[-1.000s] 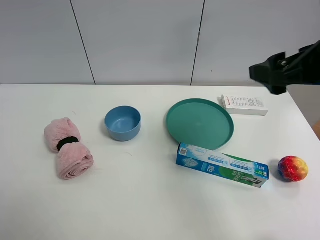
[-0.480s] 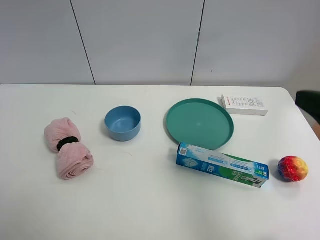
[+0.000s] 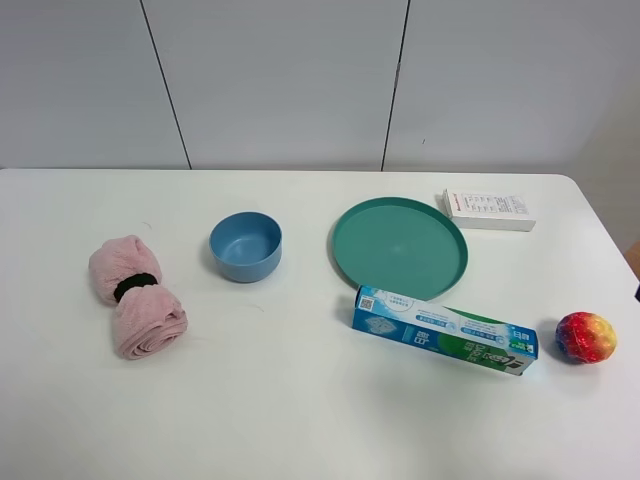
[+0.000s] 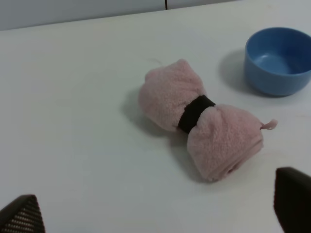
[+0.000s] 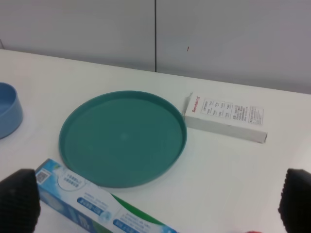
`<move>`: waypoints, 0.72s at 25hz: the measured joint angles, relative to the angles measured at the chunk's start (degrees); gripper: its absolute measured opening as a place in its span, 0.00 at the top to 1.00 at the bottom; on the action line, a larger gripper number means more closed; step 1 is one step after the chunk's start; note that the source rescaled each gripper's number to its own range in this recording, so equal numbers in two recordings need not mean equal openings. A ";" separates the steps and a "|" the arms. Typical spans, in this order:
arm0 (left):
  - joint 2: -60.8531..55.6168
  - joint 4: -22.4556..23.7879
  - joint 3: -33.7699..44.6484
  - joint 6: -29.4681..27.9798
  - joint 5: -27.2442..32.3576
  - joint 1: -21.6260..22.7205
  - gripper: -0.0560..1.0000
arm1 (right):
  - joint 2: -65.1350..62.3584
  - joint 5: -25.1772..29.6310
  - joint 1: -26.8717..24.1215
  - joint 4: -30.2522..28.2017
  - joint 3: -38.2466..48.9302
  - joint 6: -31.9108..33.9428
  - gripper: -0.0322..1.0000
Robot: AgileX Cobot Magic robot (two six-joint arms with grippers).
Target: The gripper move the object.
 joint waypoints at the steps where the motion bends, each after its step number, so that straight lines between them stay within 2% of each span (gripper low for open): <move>1: 0.00 0.00 0.00 0.00 0.00 0.00 0.00 | -0.85 1.09 0.00 -0.15 0.05 0.32 0.00; 9: 0.00 0.00 0.00 0.00 0.00 0.00 0.00 | -2.54 10.14 0.00 -0.33 0.05 2.35 0.01; 18: 0.00 0.00 0.00 0.00 0.00 0.00 0.00 | -4.16 11.61 0.00 -0.75 0.42 3.31 0.01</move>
